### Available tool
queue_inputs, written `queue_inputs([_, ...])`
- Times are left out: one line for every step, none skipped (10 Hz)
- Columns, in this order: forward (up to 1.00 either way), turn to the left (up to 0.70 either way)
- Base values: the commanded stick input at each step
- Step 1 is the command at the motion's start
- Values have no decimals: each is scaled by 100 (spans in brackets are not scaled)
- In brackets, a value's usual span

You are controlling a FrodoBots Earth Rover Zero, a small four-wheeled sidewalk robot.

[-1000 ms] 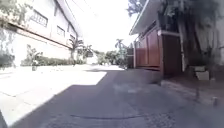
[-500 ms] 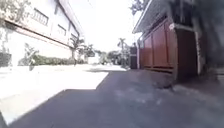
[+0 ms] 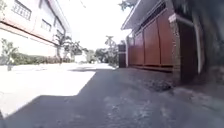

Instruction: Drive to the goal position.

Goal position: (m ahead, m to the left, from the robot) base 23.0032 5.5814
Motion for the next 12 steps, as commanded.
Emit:
queue_inputs([100,0])
queue_inputs([100,0])
queue_inputs([100,0])
queue_inputs([100,0])
queue_inputs([100,0])
queue_inputs([100,0])
queue_inputs([100,0])
queue_inputs([100,0])
queue_inputs([100,0])
queue_inputs([100,0])
queue_inputs([100,0])
queue_inputs([100,0])
